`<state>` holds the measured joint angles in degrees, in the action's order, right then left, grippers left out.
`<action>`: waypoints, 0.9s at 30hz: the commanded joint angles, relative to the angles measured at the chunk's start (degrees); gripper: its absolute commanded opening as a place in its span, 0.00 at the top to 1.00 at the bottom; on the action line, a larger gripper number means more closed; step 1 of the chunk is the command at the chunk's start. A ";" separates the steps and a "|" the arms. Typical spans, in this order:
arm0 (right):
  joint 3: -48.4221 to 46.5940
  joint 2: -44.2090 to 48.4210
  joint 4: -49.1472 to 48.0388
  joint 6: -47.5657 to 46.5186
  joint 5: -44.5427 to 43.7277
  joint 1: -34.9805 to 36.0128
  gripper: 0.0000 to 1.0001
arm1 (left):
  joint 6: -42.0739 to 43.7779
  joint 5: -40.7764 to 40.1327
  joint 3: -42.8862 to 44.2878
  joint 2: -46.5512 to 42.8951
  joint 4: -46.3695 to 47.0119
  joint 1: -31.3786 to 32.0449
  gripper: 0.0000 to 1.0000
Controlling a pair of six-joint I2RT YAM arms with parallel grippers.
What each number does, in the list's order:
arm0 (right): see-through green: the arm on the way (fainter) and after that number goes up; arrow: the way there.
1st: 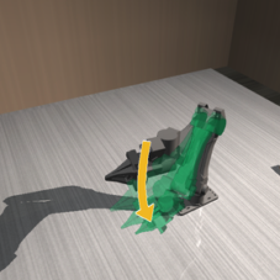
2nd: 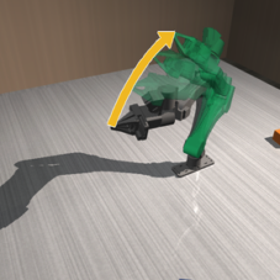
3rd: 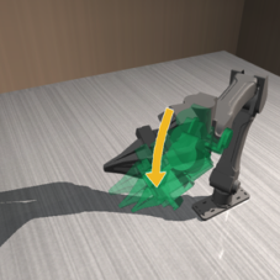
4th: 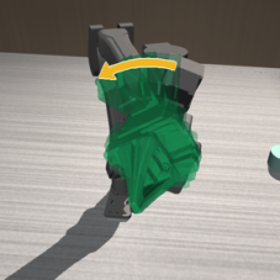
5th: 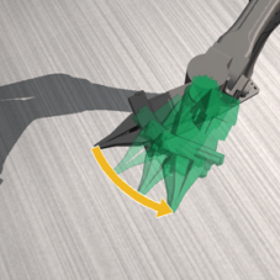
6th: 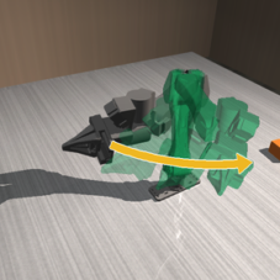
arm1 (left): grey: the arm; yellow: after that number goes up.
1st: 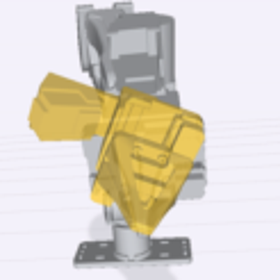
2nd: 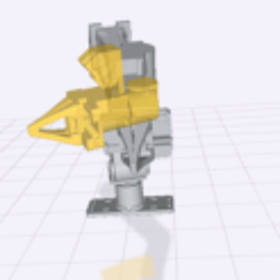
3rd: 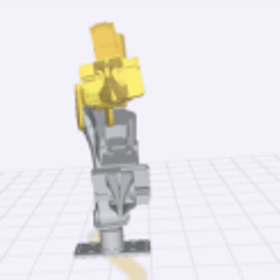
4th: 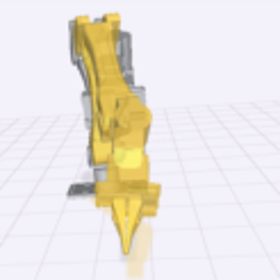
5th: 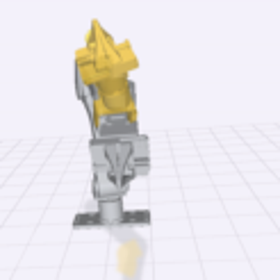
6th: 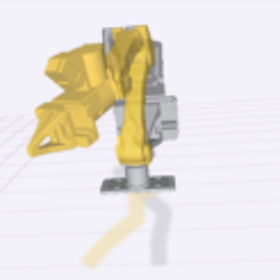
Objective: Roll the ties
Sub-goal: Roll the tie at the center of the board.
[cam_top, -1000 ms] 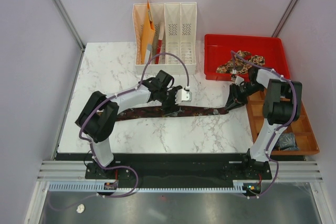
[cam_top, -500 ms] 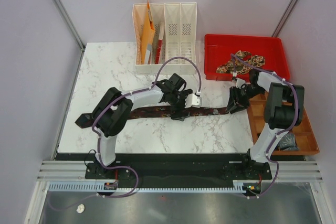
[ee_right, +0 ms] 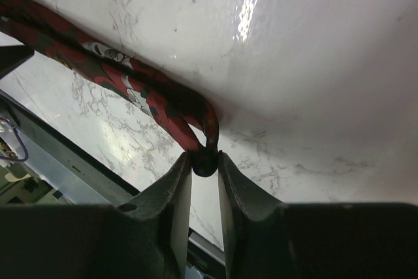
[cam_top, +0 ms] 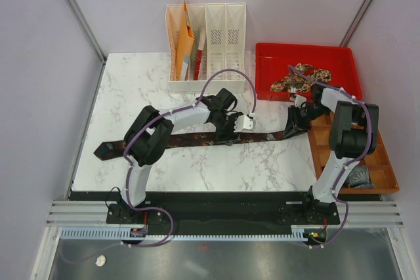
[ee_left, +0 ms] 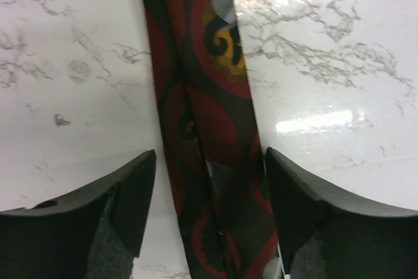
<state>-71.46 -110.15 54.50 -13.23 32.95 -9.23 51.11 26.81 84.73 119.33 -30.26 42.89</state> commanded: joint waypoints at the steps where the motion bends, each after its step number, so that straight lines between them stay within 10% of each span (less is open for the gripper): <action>1: -3.94 -1.21 -0.01 -0.39 1.06 0.18 0.72 | 3.82 4.56 1.41 -0.14 -7.00 0.17 0.32; 12: -3.86 -1.12 2.98 -4.78 0.54 0.09 0.78 | -1.98 8.00 0.17 -1.21 -10.70 0.61 0.56; 27: -2.72 2.92 5.88 -3.82 3.61 0.09 0.78 | -5.85 4.05 -2.72 -5.16 -5.60 0.44 0.24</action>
<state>-74.08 -110.67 59.37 -17.12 34.28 -9.23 47.46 32.58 83.79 117.93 -37.34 43.22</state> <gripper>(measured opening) 0.266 0.747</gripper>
